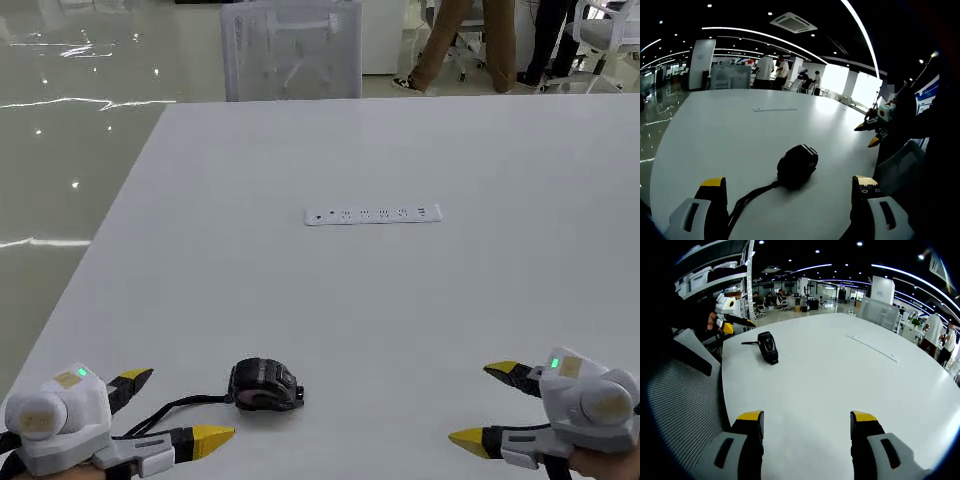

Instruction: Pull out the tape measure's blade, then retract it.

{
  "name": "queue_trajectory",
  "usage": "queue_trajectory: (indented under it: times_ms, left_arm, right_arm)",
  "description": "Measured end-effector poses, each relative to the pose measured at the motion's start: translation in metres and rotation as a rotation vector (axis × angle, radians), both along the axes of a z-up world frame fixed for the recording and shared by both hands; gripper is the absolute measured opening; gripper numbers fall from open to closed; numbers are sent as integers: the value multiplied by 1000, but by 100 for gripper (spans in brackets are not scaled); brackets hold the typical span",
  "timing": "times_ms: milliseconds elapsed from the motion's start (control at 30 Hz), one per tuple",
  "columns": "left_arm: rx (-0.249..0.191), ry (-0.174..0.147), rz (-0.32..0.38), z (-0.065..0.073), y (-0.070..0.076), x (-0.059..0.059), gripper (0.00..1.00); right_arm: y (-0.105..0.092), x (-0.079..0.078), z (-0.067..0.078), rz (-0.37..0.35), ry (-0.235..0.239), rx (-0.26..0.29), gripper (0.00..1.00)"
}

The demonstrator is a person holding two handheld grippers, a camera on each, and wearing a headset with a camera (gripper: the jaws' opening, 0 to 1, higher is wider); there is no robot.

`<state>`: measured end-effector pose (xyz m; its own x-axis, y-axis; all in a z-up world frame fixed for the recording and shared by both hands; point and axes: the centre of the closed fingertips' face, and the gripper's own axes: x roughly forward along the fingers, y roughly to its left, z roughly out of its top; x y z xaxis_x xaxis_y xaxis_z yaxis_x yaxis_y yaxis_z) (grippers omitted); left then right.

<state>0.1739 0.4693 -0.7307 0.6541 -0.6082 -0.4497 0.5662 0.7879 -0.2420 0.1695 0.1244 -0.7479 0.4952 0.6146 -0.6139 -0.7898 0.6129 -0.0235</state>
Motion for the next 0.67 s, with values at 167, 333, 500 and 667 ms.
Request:
queue_trajectory:
  times_ms: [167,333,500,667]
  left_arm:
    - [25,-16,18,0,13,-2,100]
    - [47,-30,-32,1,8,-3,100]
    - [66,-36,-41,1,9,-3,100]
    - [69,-47,-42,1,11,-5,100]
  right_arm:
    - [-20,-7,-2,-13,11,-16,79]
    - [-40,-7,0,-51,16,-10,88]
    - [-54,-9,9,-79,6,11,100]
    - [-60,-15,9,-87,18,7,100]
